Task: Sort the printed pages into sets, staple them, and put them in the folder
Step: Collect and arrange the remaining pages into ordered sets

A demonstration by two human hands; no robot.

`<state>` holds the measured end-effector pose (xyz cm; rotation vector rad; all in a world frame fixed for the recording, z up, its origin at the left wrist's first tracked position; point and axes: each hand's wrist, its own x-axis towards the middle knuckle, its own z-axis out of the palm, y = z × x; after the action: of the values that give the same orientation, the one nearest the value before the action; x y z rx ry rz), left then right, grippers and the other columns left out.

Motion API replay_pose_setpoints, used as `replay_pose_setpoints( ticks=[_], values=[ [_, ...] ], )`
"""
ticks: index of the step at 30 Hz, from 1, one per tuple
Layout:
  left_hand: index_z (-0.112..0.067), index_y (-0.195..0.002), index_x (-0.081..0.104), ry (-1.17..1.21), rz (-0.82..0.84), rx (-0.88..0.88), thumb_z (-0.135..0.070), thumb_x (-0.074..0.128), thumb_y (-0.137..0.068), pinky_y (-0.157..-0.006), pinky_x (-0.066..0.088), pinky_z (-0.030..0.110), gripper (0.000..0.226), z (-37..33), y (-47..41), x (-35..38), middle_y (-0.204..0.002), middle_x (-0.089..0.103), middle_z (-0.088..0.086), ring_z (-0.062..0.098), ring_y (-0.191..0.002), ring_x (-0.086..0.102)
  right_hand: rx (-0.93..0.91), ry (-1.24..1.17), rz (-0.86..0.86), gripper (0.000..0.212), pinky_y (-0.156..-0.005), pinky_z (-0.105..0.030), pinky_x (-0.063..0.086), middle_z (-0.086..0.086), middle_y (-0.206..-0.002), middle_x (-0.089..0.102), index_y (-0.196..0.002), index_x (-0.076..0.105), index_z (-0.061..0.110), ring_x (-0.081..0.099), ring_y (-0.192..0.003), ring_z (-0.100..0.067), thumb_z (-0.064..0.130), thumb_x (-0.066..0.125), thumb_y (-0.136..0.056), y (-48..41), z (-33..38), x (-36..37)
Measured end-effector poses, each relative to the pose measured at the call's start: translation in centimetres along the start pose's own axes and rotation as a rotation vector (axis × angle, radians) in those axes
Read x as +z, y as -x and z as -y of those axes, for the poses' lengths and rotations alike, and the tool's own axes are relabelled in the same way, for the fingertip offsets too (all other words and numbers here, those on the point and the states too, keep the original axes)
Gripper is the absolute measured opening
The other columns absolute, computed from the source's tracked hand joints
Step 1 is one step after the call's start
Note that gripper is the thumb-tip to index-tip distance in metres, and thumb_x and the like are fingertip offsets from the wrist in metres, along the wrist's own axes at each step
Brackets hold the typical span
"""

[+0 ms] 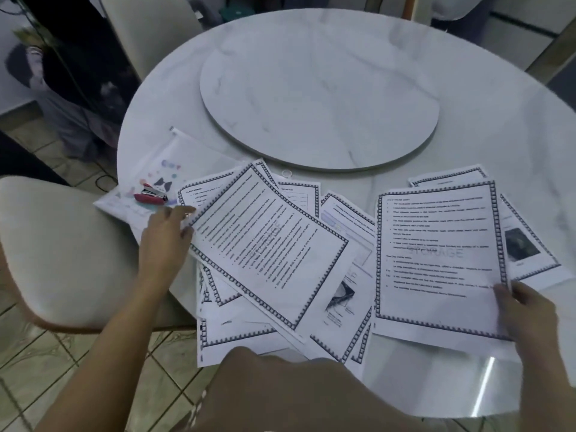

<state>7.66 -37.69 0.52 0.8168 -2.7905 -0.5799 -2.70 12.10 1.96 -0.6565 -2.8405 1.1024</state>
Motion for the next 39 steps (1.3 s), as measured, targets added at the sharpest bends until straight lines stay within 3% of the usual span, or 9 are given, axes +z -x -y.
replay_pose_setpoints(
  ticks=[7,12,17,21,25,27,32,36,39],
  values=[
    [-0.006,-0.134,0.039,0.397,-0.062,-0.348,-0.016,0.062,-0.085,-0.105,0.029,0.043,0.055,-2.7,1.7,0.9,-0.134,0.034,0.027,0.041,-0.125,0.034,0.023,-0.052,0.011,0.024,-0.078,-0.039,0.042,-0.015,-0.091,0.058,-0.104,0.062,0.002,0.053,-0.086,-0.03,0.018,0.05,-0.092,0.2,-0.3,0.9],
    [-0.016,-0.139,0.03,0.661,0.035,-0.58,-0.02,0.056,-0.089,-0.104,0.035,0.041,0.056,-5.2,6.5,1.4,-0.143,0.028,0.015,0.028,-0.126,0.038,0.041,-0.095,0.044,0.023,-0.084,-0.042,0.043,-0.015,-0.094,0.058,-0.106,0.062,0.003,0.053,-0.09,-0.029,0.018,0.05,-0.092,0.5,-0.5,1.4],
    [-0.017,-0.142,0.022,0.951,0.189,-0.816,-0.021,0.056,-0.09,-0.1,0.038,0.041,0.063,-6.4,8.4,2.4,-0.146,0.034,0.016,0.034,-0.126,0.043,0.056,-0.203,0.079,0.027,-0.088,-0.045,0.044,-0.011,-0.098,0.056,-0.113,0.059,-0.003,0.05,-0.091,-0.025,0.013,0.05,-0.092,0.1,-0.2,0.9],
    [-0.018,-0.141,0.023,0.993,0.211,-0.832,-0.02,0.057,-0.089,-0.097,0.041,0.039,0.062,-7.3,8.6,2.7,-0.142,0.037,0.013,0.028,-0.117,0.048,0.061,-0.295,0.101,0.029,-0.092,-0.042,0.045,-0.009,-0.105,0.06,-0.116,0.059,0.002,0.053,-0.097,-0.024,0.015,0.053,-0.091,-0.9,0.3,0.2],
    [-0.018,-0.14,0.024,1.014,0.236,-0.832,-0.02,0.055,-0.09,-0.093,0.039,0.038,0.059,-8.0,8.6,2.7,-0.139,0.041,0.012,0.024,-0.108,0.048,-0.008,-0.312,0.184,0.014,-0.053,-0.008,0.043,-0.001,-0.074,0.063,-0.083,0.064,0.012,0.05,-0.072,-0.017,0.015,0.053,-0.091,-1.9,2.3,0.8],
    [-0.018,-0.14,0.024,1.024,0.235,-0.837,-0.021,0.055,-0.09,-0.093,0.039,0.037,0.058,-7.9,8.7,2.6,-0.138,0.042,0.011,0.024,-0.108,0.048,-0.055,-0.287,0.229,0.012,-0.043,-0.006,0.038,-0.004,-0.069,0.056,-0.087,0.061,0.007,0.049,-0.063,-0.01,0.013,0.052,-0.092,-2.3,4.0,2.2],
    [-0.02,-0.14,0.025,1.075,0.262,-0.825,-0.019,0.053,-0.091,-0.093,0.038,0.036,0.056,-8.2,9.6,2.1,-0.137,0.043,0.011,0.024,-0.111,0.049,-0.262,-0.158,0.398,0.012,-0.06,-0.028,0.037,-0.01,-0.079,0.059,-0.085,0.061,0.007,0.05,-0.079,-0.019,0.014,0.054,-0.091,-2.3,8.1,7.2],
    [-0.02,-0.141,0.027,1.092,0.293,-0.806,-0.018,0.054,-0.09,-0.1,0.037,0.04,0.057,-8.2,10.4,1.8,-0.142,0.039,0.01,0.025,-0.12,0.045,-0.374,-0.09,0.529,0.012,-0.069,-0.026,0.037,-0.005,-0.08,0.061,-0.083,0.063,0.012,0.052,-0.078,-0.017,0.012,0.053,-0.091,-1.1,11.5,11.2],
    [-0.019,-0.141,0.028,1.088,0.304,-0.807,-0.019,0.054,-0.09,-0.102,0.037,0.04,0.057,-7.8,10.8,1.7,-0.144,0.037,0.011,0.026,-0.126,0.042,-0.464,0.019,0.582,0.018,-0.069,-0.022,0.033,-0.005,-0.089,0.061,-0.098,0.066,0.005,0.054,-0.086,-0.018,0.012,0.052,-0.091,-0.1,13.4,13.8]
  ],
)
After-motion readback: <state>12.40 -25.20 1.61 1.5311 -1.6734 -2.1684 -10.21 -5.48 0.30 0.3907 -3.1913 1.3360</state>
